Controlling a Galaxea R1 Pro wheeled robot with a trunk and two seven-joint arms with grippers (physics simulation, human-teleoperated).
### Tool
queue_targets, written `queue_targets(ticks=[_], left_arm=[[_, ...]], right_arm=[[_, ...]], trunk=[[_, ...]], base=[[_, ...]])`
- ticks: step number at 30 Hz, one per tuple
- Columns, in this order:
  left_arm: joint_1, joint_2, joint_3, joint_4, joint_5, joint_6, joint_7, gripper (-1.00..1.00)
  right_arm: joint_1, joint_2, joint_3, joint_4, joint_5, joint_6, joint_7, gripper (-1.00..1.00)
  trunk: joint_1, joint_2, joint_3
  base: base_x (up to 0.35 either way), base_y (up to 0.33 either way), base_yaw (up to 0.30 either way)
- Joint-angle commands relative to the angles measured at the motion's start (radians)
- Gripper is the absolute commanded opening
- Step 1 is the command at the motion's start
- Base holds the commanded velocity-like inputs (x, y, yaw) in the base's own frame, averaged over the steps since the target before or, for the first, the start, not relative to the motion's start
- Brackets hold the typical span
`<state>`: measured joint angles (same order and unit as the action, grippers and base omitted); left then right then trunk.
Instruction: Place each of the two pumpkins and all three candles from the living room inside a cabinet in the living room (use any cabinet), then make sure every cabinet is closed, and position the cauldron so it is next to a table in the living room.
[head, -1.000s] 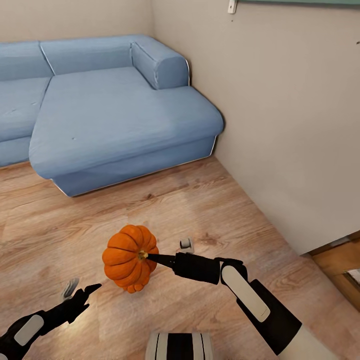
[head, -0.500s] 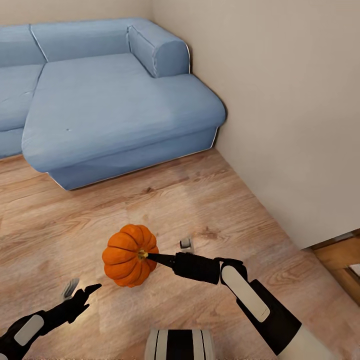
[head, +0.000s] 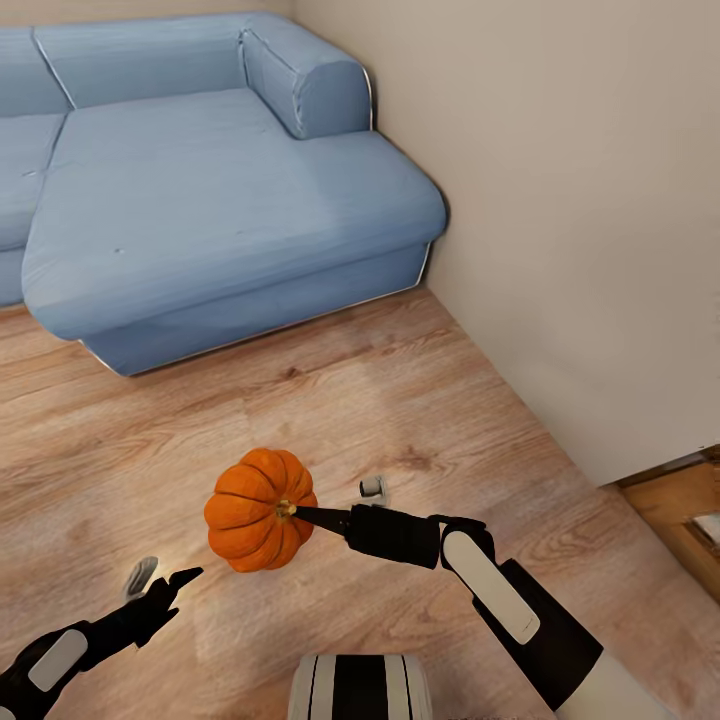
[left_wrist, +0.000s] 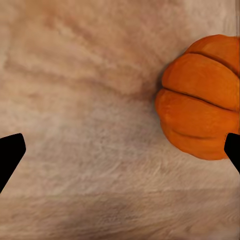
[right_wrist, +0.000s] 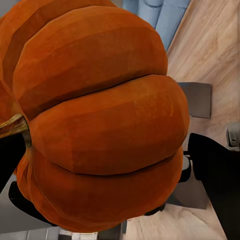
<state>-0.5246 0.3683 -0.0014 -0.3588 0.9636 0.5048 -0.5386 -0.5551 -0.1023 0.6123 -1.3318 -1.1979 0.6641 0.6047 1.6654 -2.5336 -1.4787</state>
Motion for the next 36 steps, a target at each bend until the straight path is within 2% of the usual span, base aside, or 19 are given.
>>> queue_targets(ticks=[1, 18, 36], left_arm=[[0.0, 0.0, 0.0, 0.0, 0.007, 0.008, 0.0, 1.0], [0.0, 0.001, 0.0, 0.0, 0.007, 0.008, 0.0, 1.0], [0.0, 0.001, 0.0, 0.0, 0.007, 0.006, 0.0, 1.0]], right_arm=[[-0.001, 0.0, 0.001, 0.0, -0.008, 0.005, 0.0, -1.0], [-0.001, 0.001, 0.002, -0.002, -0.008, 0.005, 0.0, -1.0], [-0.001, 0.001, 0.003, -0.003, -0.002, 0.003, 0.0, -1.0]], trunk=[[0.0, 0.0, 0.0], [0.0, 0.0, 0.012], [0.0, 0.0, 0.012]], base=[[0.0, 0.0, -0.218], [0.025, -0.003, -0.251], [0.095, 0.002, -0.018]])
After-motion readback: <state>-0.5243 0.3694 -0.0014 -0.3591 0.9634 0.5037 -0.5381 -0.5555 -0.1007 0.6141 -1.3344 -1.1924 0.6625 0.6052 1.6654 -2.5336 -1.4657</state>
